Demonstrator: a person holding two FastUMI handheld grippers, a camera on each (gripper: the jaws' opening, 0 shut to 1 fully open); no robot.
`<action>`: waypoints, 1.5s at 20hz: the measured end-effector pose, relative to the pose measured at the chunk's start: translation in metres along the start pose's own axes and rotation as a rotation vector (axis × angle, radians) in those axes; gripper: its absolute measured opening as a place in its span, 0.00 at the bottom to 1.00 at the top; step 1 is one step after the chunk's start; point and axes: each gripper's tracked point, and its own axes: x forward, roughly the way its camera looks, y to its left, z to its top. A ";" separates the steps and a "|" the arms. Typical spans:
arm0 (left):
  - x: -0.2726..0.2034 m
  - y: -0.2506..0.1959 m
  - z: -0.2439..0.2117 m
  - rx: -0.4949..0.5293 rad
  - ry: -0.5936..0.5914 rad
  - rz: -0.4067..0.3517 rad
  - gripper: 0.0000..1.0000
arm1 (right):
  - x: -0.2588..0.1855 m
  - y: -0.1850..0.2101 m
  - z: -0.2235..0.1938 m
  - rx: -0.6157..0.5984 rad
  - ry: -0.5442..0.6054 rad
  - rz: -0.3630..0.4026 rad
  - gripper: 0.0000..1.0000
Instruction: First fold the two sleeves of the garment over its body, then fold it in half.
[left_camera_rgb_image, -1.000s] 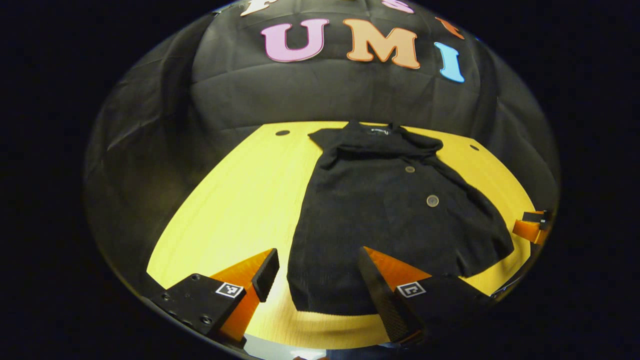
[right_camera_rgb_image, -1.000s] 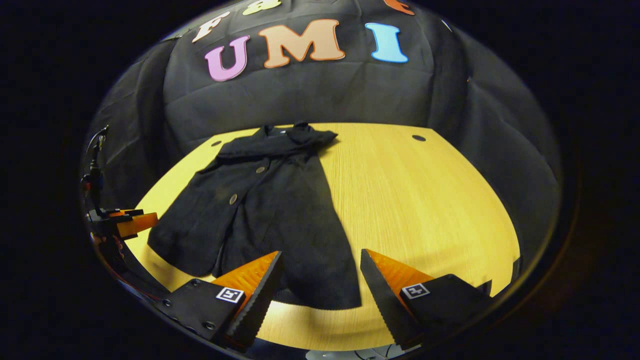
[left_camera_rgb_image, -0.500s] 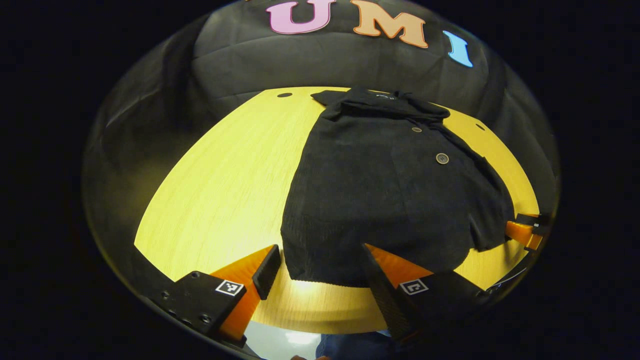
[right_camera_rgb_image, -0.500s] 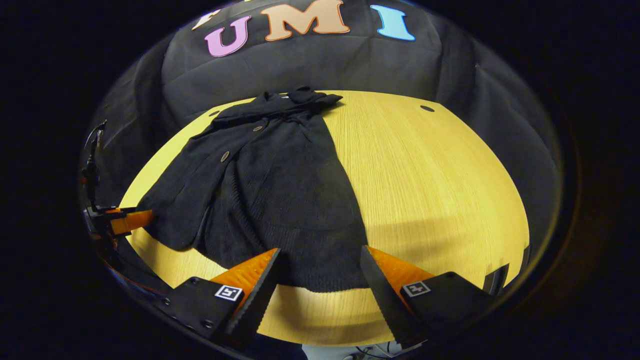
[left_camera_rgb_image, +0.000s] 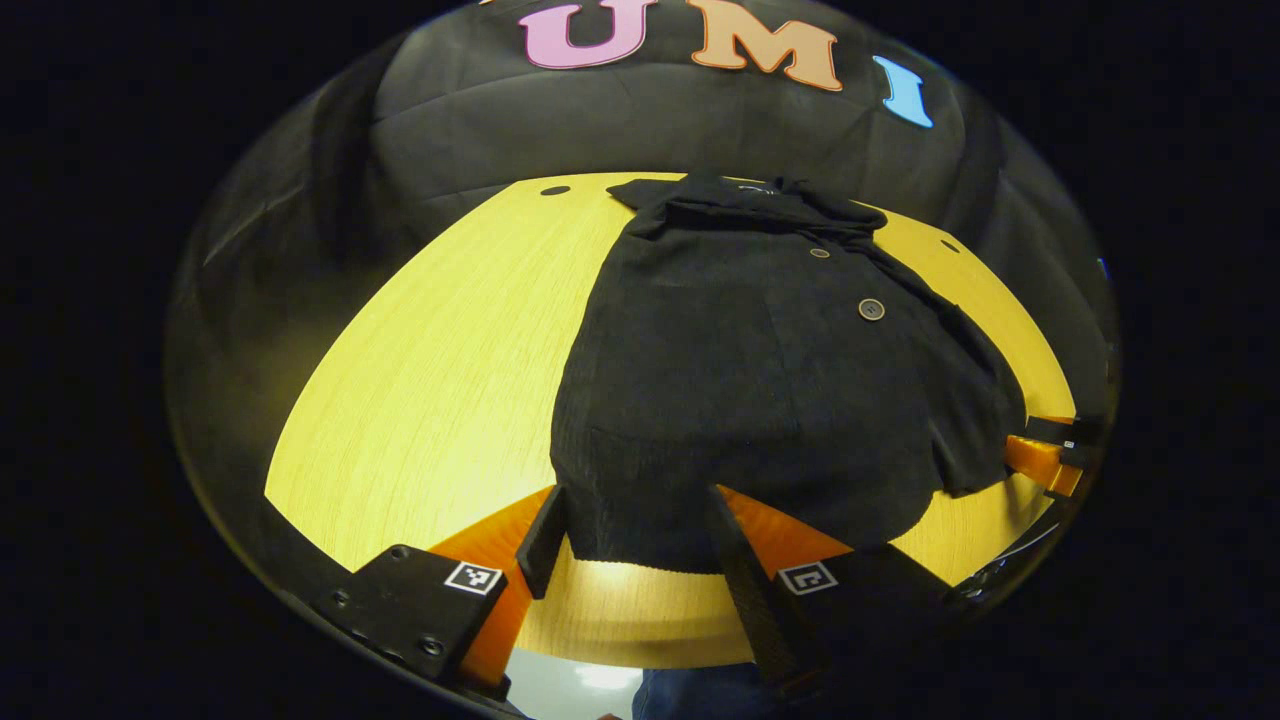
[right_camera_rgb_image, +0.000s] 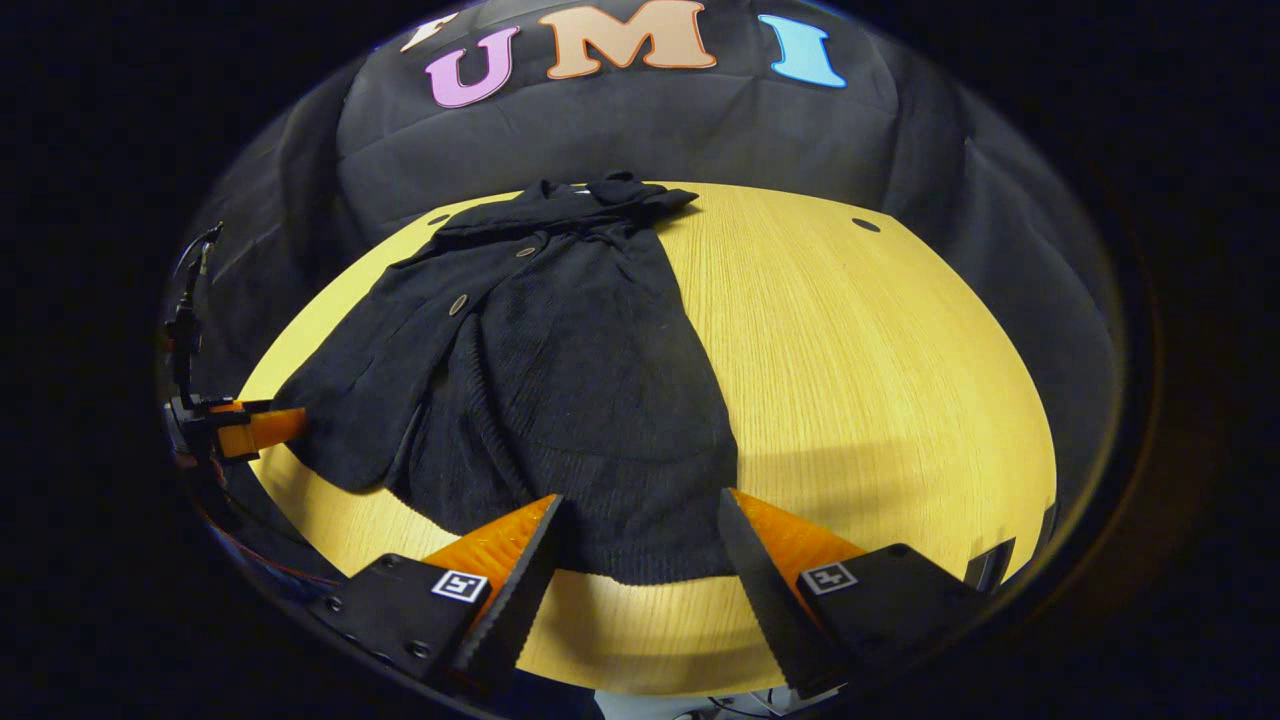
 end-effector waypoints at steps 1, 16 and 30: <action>-0.002 0.002 -0.003 -0.002 0.002 -0.002 0.80 | 0.001 0.004 0.000 -0.015 0.001 0.012 0.91; -0.001 -0.023 -0.001 -0.006 0.016 -0.077 0.01 | 0.003 0.027 0.000 -0.071 0.030 0.091 0.11; -0.012 -0.027 0.080 -0.167 -0.115 -0.138 0.00 | -0.023 0.013 0.100 -0.015 -0.153 0.055 0.08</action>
